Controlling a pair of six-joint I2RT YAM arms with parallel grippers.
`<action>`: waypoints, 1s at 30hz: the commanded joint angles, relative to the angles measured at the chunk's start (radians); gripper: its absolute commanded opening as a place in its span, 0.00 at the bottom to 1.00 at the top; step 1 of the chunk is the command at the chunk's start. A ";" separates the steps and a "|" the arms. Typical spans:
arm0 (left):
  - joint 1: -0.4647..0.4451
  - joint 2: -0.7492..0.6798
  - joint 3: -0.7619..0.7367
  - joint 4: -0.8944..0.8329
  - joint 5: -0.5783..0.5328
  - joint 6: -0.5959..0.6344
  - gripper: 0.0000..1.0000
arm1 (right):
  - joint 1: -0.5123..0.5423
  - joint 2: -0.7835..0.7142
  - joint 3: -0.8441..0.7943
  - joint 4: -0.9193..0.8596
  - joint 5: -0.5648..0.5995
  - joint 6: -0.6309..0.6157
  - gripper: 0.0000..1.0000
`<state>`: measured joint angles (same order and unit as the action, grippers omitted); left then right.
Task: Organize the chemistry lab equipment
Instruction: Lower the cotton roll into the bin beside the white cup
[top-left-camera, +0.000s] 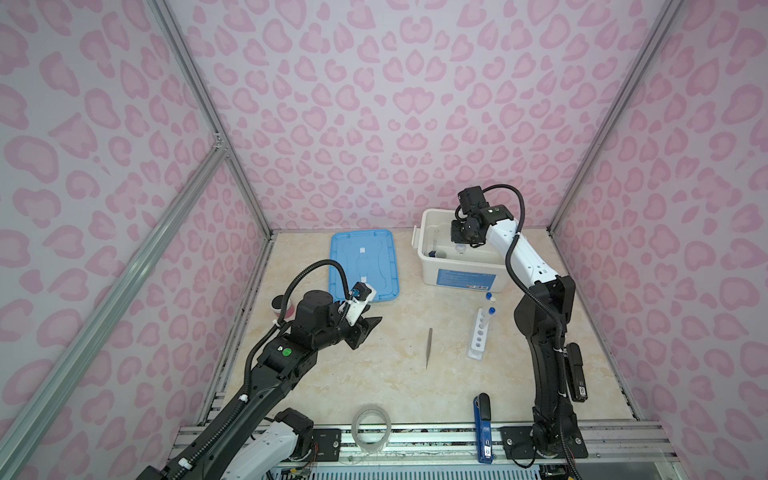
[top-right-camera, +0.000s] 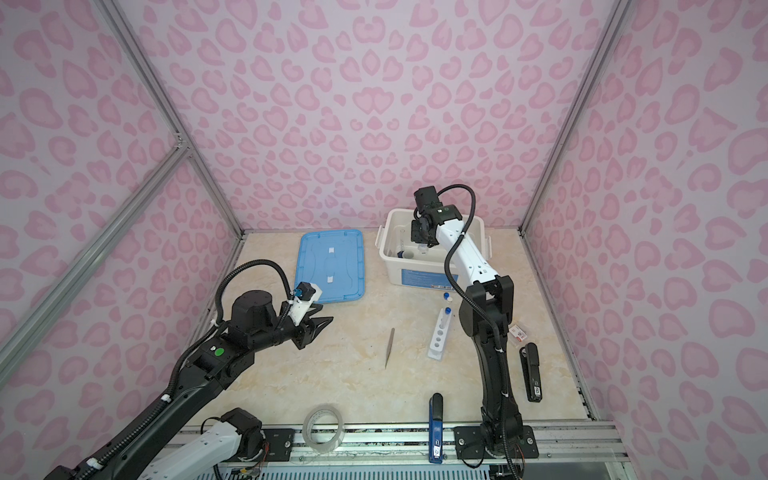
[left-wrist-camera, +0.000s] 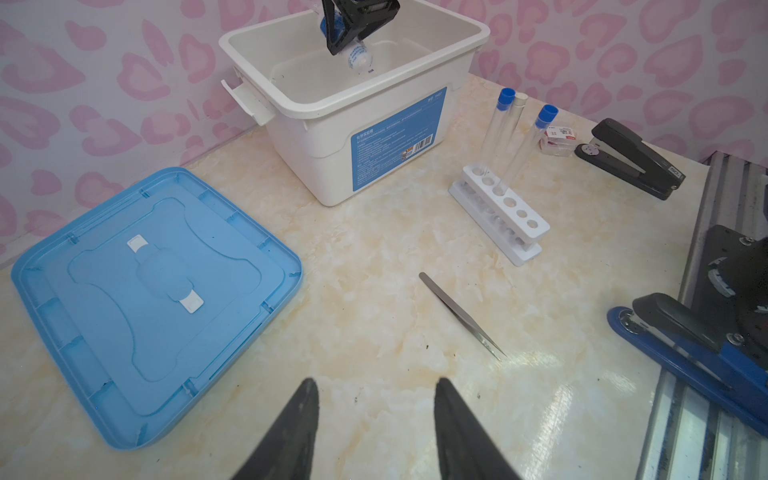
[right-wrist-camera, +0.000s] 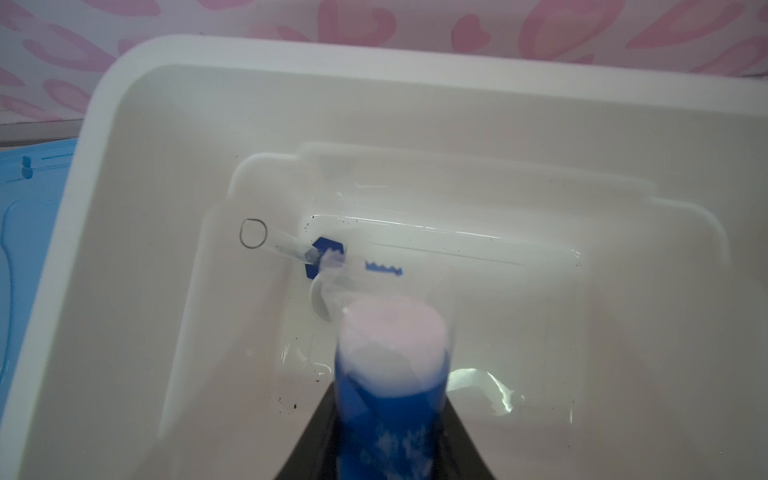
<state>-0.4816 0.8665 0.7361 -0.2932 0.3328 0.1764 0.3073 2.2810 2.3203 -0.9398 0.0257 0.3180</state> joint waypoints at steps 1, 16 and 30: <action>0.000 0.005 -0.003 0.003 -0.005 0.008 0.48 | 0.000 0.041 0.020 -0.028 -0.020 0.010 0.31; 0.000 0.034 -0.001 0.006 -0.004 0.014 0.48 | -0.015 0.110 0.014 -0.035 -0.037 0.026 0.31; 0.000 0.051 0.008 0.006 -0.006 0.018 0.48 | -0.023 0.142 -0.010 -0.016 -0.048 0.026 0.31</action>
<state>-0.4816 0.9138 0.7326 -0.2977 0.3290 0.1837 0.2878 2.4027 2.3177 -0.9619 -0.0200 0.3412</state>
